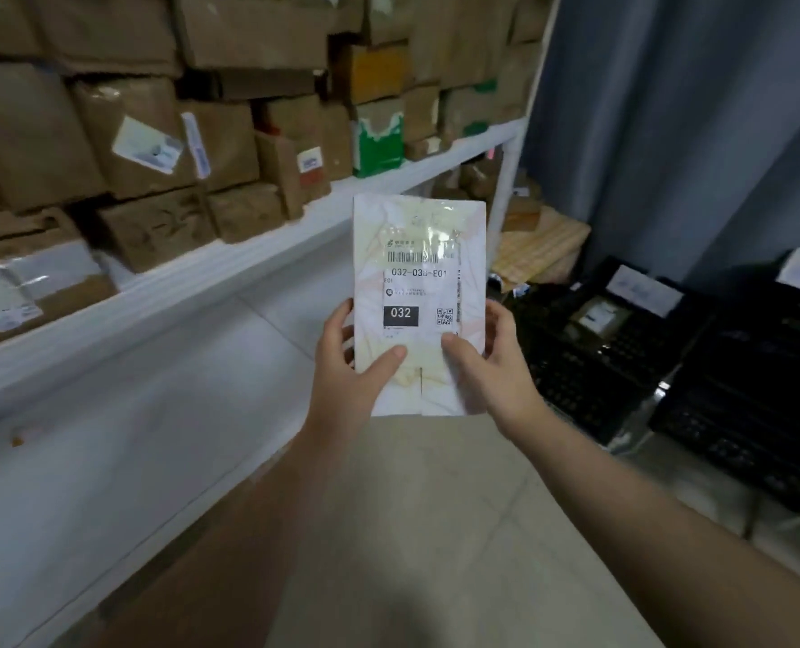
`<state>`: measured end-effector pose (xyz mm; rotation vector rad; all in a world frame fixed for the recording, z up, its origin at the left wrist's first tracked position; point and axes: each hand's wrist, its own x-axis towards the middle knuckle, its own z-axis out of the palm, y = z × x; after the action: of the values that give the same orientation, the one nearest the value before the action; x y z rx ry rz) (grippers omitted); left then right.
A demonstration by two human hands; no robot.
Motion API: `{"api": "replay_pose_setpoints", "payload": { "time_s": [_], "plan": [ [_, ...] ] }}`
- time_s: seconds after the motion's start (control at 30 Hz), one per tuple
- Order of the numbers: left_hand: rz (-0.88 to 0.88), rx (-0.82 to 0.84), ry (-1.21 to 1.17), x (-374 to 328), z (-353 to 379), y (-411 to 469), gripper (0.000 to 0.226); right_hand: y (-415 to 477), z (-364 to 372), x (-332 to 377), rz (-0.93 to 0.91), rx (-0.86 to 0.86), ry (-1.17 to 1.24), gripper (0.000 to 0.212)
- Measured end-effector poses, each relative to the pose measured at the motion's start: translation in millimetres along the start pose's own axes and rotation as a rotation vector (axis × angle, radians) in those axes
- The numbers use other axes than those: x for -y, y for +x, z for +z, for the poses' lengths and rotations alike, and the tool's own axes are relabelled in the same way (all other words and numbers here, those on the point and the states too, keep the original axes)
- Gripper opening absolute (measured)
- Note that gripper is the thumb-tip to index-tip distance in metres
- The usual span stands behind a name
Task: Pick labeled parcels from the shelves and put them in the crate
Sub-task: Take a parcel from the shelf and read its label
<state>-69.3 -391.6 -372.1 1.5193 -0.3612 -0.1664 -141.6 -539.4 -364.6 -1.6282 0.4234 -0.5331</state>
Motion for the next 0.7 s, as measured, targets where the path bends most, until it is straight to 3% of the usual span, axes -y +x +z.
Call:
{"api": "replay_pose_setpoints", "payload": {
  "time_s": [0.33,0.47,0.7],
  "plan": [
    [-0.184,0.137,-0.062,36,234,43,0.040,52,-230,-57,0.306,-0.094,-0.107,0.066],
    [-0.233,0.233,-0.024,53,291,73,0.055,80,-276,-79,0.365,-0.150,-0.106,0.059],
    [-0.255,0.341,0.019,85,368,151,0.048,160,-319,-113,0.451,-0.218,-0.011,0.043]
  ]
}}
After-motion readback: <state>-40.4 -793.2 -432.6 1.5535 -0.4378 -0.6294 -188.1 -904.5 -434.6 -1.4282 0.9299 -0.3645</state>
